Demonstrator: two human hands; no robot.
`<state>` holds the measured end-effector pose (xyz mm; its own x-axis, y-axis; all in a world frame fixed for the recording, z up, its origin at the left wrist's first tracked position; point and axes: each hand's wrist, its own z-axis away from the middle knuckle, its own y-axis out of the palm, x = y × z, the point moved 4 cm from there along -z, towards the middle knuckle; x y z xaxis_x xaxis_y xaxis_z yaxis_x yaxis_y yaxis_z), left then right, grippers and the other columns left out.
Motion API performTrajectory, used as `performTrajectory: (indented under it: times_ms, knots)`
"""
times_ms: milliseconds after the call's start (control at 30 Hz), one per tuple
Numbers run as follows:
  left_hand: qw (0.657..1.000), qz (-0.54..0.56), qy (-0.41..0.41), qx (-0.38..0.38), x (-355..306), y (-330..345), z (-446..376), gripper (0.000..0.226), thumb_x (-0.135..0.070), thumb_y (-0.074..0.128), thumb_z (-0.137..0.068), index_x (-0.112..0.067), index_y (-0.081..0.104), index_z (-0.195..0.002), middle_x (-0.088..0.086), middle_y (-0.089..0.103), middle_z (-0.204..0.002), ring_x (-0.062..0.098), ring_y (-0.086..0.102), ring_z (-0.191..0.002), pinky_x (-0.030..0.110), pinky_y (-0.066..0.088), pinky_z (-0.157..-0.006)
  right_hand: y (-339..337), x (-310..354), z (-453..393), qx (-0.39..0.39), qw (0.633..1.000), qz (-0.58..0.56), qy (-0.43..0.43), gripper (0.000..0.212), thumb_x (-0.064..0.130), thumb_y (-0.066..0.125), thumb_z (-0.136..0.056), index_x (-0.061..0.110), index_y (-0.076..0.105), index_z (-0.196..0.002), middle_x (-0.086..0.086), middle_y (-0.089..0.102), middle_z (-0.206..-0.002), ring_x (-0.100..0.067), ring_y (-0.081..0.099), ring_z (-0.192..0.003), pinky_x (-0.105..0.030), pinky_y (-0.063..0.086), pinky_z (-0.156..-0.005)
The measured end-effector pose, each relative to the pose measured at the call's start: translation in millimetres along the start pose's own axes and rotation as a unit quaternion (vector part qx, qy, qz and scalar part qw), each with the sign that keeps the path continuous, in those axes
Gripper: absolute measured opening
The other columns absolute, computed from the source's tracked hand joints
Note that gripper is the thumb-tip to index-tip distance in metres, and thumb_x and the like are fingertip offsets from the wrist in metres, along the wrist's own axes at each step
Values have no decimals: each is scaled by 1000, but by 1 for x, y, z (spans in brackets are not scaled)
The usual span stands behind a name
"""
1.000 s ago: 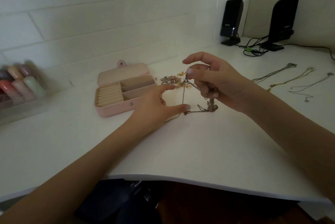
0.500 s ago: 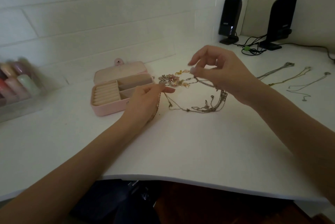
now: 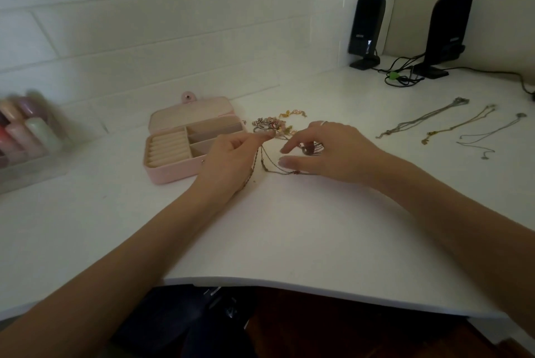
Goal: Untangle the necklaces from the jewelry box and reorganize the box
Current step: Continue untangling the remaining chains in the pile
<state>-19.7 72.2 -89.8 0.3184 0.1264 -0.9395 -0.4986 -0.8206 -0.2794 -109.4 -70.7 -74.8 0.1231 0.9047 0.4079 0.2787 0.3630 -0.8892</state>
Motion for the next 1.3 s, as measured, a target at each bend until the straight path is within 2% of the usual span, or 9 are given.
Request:
performTrajectory:
  times_ms: [200, 367, 433, 567, 633, 700, 867, 1067, 1300]
  knots:
    - [1000, 13, -13, 8, -1, 2, 0, 22, -32, 53, -92, -29, 75, -92, -1, 24, -44, 12, 18, -36, 16, 15, -40, 18, 13, -6, -53, 994, -100, -9, 9, 54, 69, -77, 45, 70, -78, 13, 46, -79, -6, 47, -83, -40, 32, -98]
    - [1000, -7, -6, 8, 3, -3, -2, 34, -38, 51, -91, -11, 71, -95, 7, 24, -55, 14, 18, -39, 19, 14, -42, -6, 9, -2, -116, 967, -228, -4, 19, 36, 65, -87, 34, 69, -69, 11, 59, -77, -4, 47, -71, -21, 38, -72]
    - [1000, -23, -4, 10, 5, -3, -2, 38, -36, 51, -92, -3, 66, -99, 11, 24, -61, 11, 17, -38, 19, 13, -40, -19, 4, 1, -125, 944, -303, 25, 27, 32, 60, -92, 28, 65, -66, 19, 63, -75, 0, 51, -72, -16, 39, -72]
    - [998, -63, 9, 30, 3, -5, 0, 28, -36, 50, -96, -11, 55, -83, 8, 23, -64, 9, 17, -40, 22, 13, -40, -34, -9, -2, -107, 862, -489, 80, 28, 24, 52, -96, 18, 56, -69, 10, 59, -71, -7, 56, -74, -31, 50, -84]
    - [993, -105, 30, 43, 2, -5, 2, 37, -37, 52, -95, -6, 53, -75, -4, 24, -53, 7, 20, -41, 20, 18, -40, -38, -12, -2, -97, 815, -563, 99, 27, 22, 48, -98, 15, 52, -71, 4, 51, -61, -10, 51, -59, -28, 52, -69]
    - [985, -159, 50, 47, -3, -5, 6, 26, -41, 60, -89, -21, 67, -75, -10, 32, -48, 4, 28, -41, 15, 22, -42, -41, -14, -1, -82, 797, -589, 107, 27, 23, 46, -99, 14, 50, -74, 3, 38, -54, -11, 37, -49, -22, 41, -49]
    - [956, -260, 108, 78, -9, 0, 13, 6, -35, 76, -76, -34, 70, -74, -14, 38, -36, 2, 37, -41, 14, 24, -43, -49, -25, -1, -78, 825, -552, 91, 21, 22, 42, -101, 17, 62, -103, 7, 19, -54, -6, 14, -45, -19, 9, -40]
    - [967, -229, 107, 30, -4, -8, 5, 22, -26, 73, -81, -35, 64, -63, -10, 35, -46, 4, 35, -44, 18, 23, -49, -56, -38, 0, -107, 806, -574, 95, 31, 19, 38, -103, 26, 57, -127, 5, 17, -56, -6, 14, -45, -20, 10, -41]
    - [921, -362, 141, 16, -6, -13, 9, 9, -26, 68, -83, -30, 66, -75, -13, 42, -54, 1, 41, -53, 19, 29, -52, -66, -44, 1, -151, 832, -526, 93, 41, 12, 38, -101, 41, 51, -127, 4, 21, -56, -8, 17, -45, -22, 14, -40]
